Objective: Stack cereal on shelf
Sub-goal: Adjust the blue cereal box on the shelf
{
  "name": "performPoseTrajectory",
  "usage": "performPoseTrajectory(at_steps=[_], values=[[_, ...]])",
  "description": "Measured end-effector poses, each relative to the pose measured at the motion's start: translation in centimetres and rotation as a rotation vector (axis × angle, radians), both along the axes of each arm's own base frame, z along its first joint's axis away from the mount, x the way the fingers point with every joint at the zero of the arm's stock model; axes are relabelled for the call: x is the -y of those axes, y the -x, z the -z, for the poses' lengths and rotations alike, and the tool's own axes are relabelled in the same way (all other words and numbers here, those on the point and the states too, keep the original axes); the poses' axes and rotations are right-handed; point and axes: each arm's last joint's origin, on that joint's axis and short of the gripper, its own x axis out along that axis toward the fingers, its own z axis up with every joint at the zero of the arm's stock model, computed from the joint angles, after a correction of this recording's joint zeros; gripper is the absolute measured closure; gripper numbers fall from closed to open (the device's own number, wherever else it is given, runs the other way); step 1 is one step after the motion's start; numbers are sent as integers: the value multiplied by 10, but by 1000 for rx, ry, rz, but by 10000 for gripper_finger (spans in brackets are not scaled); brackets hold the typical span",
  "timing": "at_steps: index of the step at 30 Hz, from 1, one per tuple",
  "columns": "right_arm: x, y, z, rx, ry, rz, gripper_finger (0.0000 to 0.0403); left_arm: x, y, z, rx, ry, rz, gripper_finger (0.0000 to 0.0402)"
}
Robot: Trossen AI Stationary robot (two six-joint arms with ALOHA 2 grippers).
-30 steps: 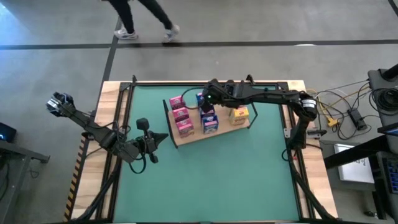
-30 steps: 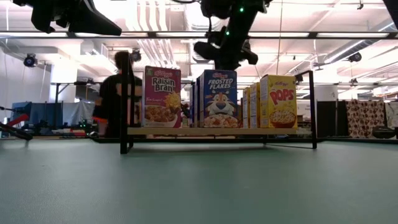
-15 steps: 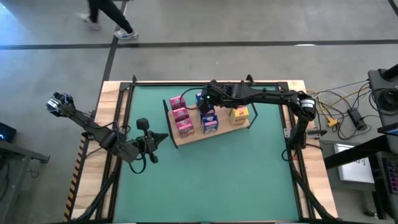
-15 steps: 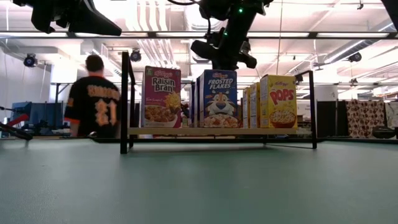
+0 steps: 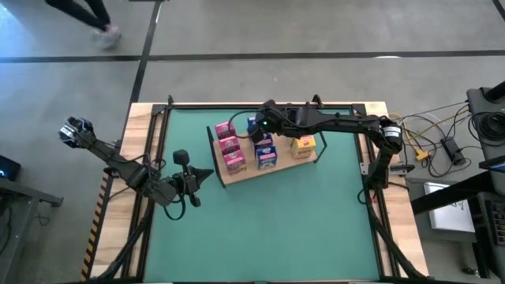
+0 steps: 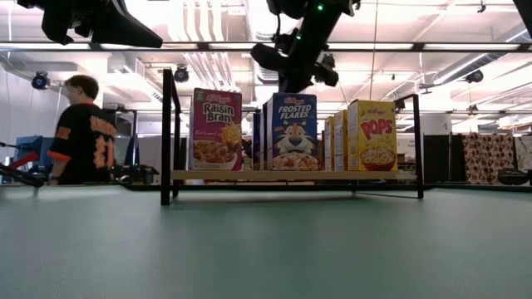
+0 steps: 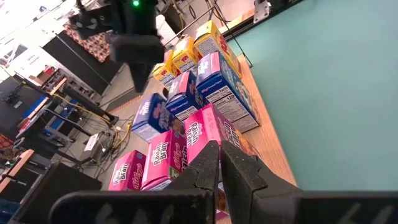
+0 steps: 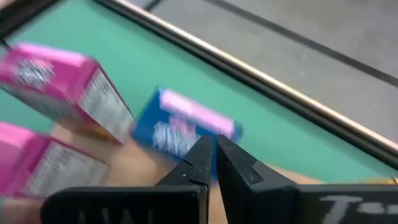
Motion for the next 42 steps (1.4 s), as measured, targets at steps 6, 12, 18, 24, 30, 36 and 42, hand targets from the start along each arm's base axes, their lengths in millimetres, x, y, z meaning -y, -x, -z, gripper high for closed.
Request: performPoseTrajectory(at_steps=[6, 12, 18, 24, 30, 36, 42], values=[[-1, -13, -4, 112, 6, -87, 390, 0, 0, 0, 0, 0, 0, 401], [-1, -26, 9, 106, 23, -125, 390, 0, 0, 0, 2, 1, -1, 401], [0, -29, 19, 73, 21, -120, 390, 0, 0, 0, 3, 2, 0, 401], [0, -27, 21, 35, 24, -106, 390, 0, 0, 0, 3, 2, -1, 401], [1, -22, 23, -24, 55, -65, 390, 0, 0, 0, 4, 3, 0, 401], [-2, -24, 23, -7, 52, -68, 390, 0, 0, 0, 6, 4, 0, 401], [-2, -25, 20, 0, 57, -72, 390, 0, 0, 0, 6, 4, 0, 401]])
